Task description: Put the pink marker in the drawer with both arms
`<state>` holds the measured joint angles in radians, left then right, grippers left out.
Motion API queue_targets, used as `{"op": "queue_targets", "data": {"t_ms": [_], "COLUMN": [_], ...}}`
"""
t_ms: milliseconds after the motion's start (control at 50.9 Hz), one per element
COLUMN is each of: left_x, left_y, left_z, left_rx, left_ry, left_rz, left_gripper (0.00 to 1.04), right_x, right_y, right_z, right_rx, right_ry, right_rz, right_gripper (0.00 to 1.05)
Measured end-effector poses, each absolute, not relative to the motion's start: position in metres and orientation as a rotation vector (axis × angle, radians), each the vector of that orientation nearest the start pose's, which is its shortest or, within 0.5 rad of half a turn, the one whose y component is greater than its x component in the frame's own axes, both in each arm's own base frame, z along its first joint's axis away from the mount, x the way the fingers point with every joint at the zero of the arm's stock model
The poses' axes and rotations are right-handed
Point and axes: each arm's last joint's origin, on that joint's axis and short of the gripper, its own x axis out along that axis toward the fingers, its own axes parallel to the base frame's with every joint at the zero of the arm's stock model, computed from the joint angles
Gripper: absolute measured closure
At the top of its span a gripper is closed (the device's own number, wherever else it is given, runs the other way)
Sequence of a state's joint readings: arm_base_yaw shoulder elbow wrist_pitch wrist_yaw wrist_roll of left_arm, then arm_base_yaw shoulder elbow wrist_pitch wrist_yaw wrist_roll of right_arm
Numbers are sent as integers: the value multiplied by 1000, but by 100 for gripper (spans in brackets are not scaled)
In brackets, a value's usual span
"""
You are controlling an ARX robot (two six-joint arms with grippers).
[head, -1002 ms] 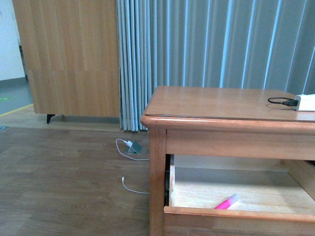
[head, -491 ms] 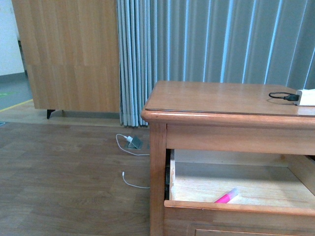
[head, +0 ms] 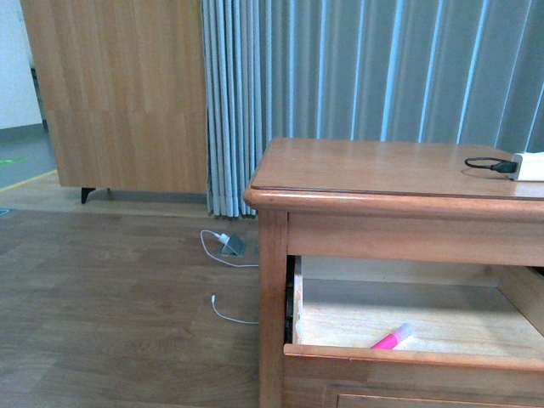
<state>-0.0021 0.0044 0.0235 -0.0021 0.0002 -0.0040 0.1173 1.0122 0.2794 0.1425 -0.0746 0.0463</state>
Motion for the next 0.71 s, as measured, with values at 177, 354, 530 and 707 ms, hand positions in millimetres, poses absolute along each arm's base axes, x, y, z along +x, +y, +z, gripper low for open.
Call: {"op": "queue_targets", "data": {"t_ms": [177, 354, 530, 707], "left_x": [96, 96, 96, 96], "left_y": [0, 0, 0, 0], "left_z": [171, 171, 171, 171], "left_rx": [-4, -4, -4, -4], "left_ry": [-17, -17, -17, -17], "left_rz": [-2, -2, -2, -2], "left_gripper": [6, 6, 6, 6], "right_x": [224, 257, 281, 305], "right_y": [37, 44, 46, 43], "right_z": [144, 131, 118, 109], "right_rx": [14, 7, 19, 24], "right_ry": [663, 679, 656, 600], "right_rz": [186, 156, 106, 59], "right_gripper": [8, 8, 8, 8]}}
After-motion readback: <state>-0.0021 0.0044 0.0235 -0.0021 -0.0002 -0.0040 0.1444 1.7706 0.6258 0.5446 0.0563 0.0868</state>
